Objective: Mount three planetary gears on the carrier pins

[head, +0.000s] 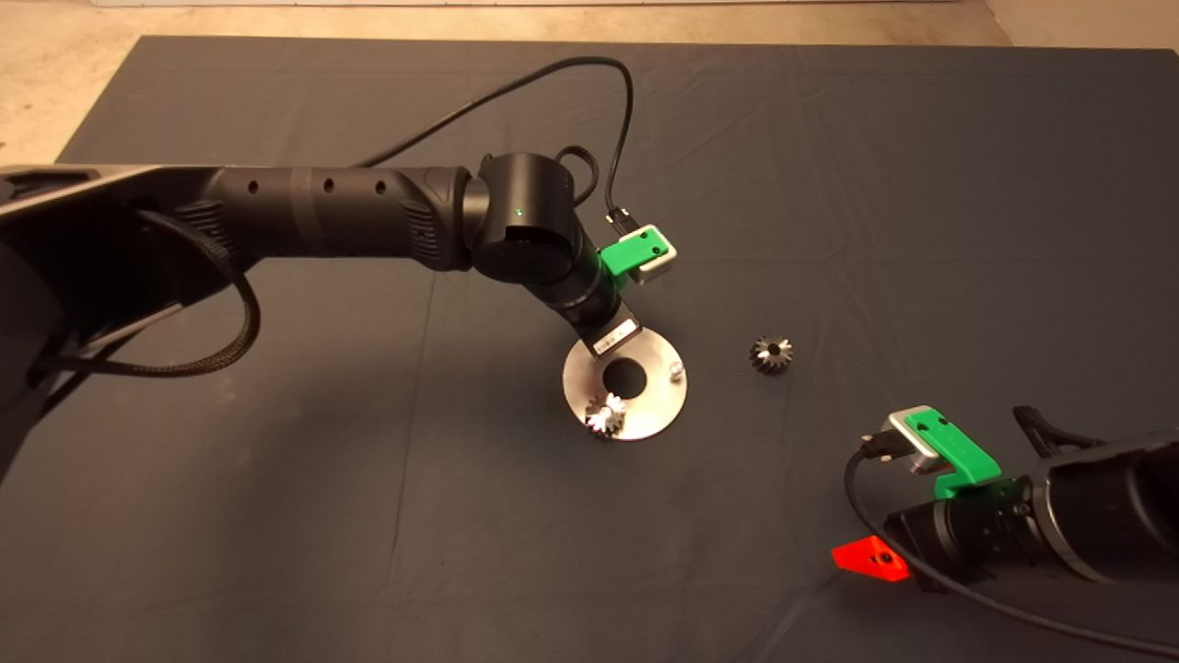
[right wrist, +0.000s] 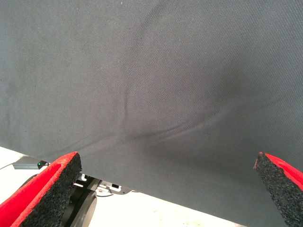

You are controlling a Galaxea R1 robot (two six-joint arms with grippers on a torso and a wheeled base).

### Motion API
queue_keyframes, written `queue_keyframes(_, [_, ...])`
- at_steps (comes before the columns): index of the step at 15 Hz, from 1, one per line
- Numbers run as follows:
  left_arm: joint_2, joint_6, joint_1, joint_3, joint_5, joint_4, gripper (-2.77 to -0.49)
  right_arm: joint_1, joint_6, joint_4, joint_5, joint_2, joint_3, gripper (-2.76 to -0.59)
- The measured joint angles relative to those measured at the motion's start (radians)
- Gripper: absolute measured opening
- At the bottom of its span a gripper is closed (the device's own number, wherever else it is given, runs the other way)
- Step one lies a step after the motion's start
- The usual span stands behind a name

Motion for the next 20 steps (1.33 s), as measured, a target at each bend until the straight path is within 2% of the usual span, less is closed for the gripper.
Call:
queue_keyframes(2, [-0.002, 0.0, 0.0, 0.0, 0.0, -0.008, -2.62, 0.0, 0.0, 0.0, 0.0, 0.0, 0.0, -0.61])
queue_keyframes(5, [-0.015, 0.0, -0.002, 0.0, -0.013, -0.021, -2.62, 0.0, 0.0, 0.0, 0.0, 0.0, 0.0, -0.6])
queue_keyframes(8, [-0.023, 0.0, -0.001, 0.0, -0.009, -0.038, -2.63, 0.0, 0.0, 0.0, 0.0, 0.001, 0.0, -0.61])
queue_keyframes(20, [-0.025, -0.001, -0.001, 0.0, -0.022, -0.042, -2.64, 0.0, 0.0, 0.0, 0.0, 0.002, 0.0, -0.61])
